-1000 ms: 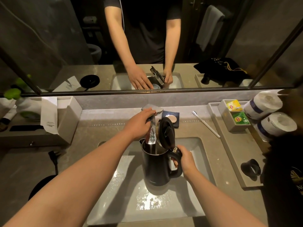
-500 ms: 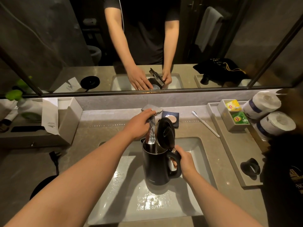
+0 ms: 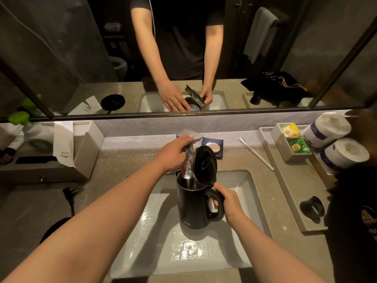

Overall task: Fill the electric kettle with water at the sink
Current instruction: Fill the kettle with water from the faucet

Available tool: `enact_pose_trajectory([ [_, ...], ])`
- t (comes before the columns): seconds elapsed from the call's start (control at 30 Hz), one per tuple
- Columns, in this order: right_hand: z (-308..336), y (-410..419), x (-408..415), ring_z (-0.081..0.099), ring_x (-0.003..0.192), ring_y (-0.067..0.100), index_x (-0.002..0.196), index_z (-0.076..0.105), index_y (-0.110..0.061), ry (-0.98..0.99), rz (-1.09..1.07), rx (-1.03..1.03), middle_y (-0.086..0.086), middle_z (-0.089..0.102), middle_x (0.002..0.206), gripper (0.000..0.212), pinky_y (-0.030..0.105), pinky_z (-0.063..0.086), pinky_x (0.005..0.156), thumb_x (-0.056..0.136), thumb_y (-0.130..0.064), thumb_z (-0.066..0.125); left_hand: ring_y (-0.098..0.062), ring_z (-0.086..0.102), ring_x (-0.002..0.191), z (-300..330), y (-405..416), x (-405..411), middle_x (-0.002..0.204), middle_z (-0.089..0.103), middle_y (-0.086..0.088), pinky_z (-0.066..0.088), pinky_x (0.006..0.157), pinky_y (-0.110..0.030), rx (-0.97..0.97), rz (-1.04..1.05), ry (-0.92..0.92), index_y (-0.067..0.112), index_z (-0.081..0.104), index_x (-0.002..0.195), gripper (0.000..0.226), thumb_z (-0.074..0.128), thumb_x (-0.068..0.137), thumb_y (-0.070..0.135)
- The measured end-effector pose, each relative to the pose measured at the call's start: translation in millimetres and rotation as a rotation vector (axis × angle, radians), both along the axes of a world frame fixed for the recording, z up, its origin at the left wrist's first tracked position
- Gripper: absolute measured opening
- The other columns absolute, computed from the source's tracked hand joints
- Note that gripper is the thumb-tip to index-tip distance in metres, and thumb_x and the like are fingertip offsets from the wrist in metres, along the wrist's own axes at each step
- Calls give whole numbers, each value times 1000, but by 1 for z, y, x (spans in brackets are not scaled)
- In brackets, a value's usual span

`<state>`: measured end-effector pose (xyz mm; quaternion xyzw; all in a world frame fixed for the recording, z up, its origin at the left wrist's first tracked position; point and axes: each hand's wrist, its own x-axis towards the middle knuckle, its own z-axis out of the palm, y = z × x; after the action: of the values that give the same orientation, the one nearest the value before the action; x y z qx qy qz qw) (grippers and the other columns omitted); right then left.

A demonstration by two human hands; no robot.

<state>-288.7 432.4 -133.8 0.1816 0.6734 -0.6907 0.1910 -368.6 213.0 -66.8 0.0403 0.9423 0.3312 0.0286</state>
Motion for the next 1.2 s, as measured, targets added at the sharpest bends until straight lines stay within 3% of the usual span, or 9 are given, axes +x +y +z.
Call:
enact_pose_trajectory([
  [0.5, -11, 3, 1, 61, 55, 16, 57, 73, -17, -31, 31, -23, 2, 68, 54, 35, 28, 49, 58, 84, -38, 66, -19, 32, 137, 1, 1, 0, 154, 31, 4, 29, 108, -37, 3, 3, -10, 33, 39, 139, 60, 48, 87, 5],
  [0.73, -17, 4, -1, 62, 59, 20, 58, 73, -18, -27, 52, -18, 1, 69, 54, 33, 32, 50, 63, 87, -31, 68, -20, 32, 137, 2, 0, 1, 154, 31, 4, 28, 108, -34, 8, 6, -7, 32, 39, 140, 60, 48, 87, 4],
  [0.9, -17, 4, -1, 63, 64, 19, 57, 71, -23, -32, 103, -15, -5, 69, 55, 23, 31, 50, 67, 76, -36, 73, -20, 32, 137, 4, 1, 1, 154, 31, 4, 28, 109, -36, 6, 6, -4, 31, 39, 140, 59, 48, 88, 4],
  [1.03, -21, 6, 0, 61, 67, 19, 66, 70, -19, -33, 117, 0, -9, 68, 54, 21, 32, 48, 69, 85, -28, 73, -20, 32, 137, 5, 1, 2, 154, 31, 4, 28, 107, -33, 13, 8, -10, 31, 39, 140, 60, 48, 87, 3],
  [1.2, -22, 6, 1, 63, 65, 19, 61, 72, -22, -24, 114, 11, -6, 70, 55, 24, 30, 49, 66, 84, -26, 74, -20, 32, 137, 4, 2, 2, 154, 31, 4, 28, 107, -33, 12, 15, -13, 31, 40, 139, 59, 48, 88, 3],
])
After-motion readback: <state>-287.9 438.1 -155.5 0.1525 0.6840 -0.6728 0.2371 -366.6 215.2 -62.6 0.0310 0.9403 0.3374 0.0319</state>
